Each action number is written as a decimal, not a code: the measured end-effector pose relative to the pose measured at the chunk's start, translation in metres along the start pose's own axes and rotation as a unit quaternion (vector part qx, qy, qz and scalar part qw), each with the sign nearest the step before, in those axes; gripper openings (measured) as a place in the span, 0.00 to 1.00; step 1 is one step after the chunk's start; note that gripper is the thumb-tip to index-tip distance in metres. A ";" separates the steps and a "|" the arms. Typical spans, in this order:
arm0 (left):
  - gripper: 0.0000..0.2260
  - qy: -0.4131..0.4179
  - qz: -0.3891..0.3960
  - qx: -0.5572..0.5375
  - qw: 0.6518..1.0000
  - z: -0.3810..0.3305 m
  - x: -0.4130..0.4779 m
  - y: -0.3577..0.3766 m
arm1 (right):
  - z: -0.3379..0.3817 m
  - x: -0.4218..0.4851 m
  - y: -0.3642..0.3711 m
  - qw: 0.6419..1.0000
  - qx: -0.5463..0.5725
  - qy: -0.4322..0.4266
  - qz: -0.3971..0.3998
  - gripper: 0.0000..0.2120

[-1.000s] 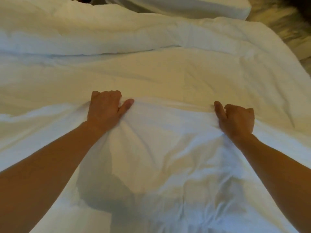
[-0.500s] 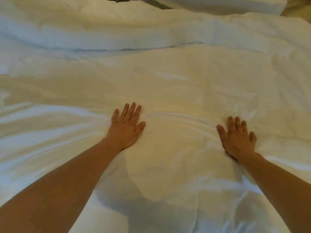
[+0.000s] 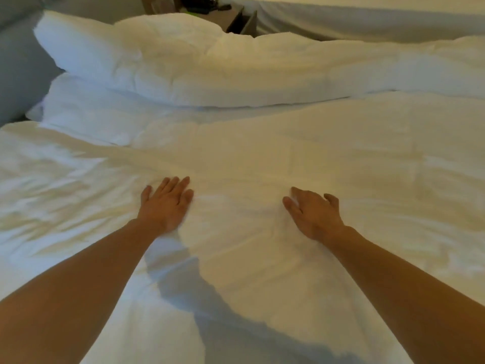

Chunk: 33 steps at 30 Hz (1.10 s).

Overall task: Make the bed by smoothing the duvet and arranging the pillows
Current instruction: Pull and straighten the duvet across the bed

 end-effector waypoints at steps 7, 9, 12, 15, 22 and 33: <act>0.30 0.080 -0.040 0.066 0.994 0.124 0.066 0.000 | 0.158 0.071 0.060 0.997 0.045 0.055 0.017 0.35; 0.34 0.069 -0.045 0.075 0.994 0.150 0.096 -0.004 | 0.174 0.087 0.070 0.996 0.010 0.087 0.026 0.38; 0.29 0.124 -0.039 0.114 0.985 0.157 0.119 -0.005 | 0.185 0.088 0.077 0.992 -0.074 0.081 0.063 0.40; 0.23 0.217 -0.084 0.059 0.971 0.145 0.119 -0.022 | 0.200 0.085 0.052 0.992 -0.125 0.016 -0.015 0.38; 0.20 0.200 -0.365 -0.053 0.908 0.145 0.174 -0.142 | 0.202 0.132 -0.051 0.953 -0.110 0.044 -0.280 0.31; 0.33 0.078 -0.152 -0.027 0.985 0.175 0.171 0.017 | 0.170 0.125 0.090 0.979 -0.093 0.125 -0.133 0.34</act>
Point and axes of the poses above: each hand's wrist, its own x-axis towards the middle knuckle, its own y-axis out of the palm, z = x × y, the point moved 9 cm from there along x, towards the middle knuckle, and after that the axes turned 12 degrees about -z, right-handed, at the moved point
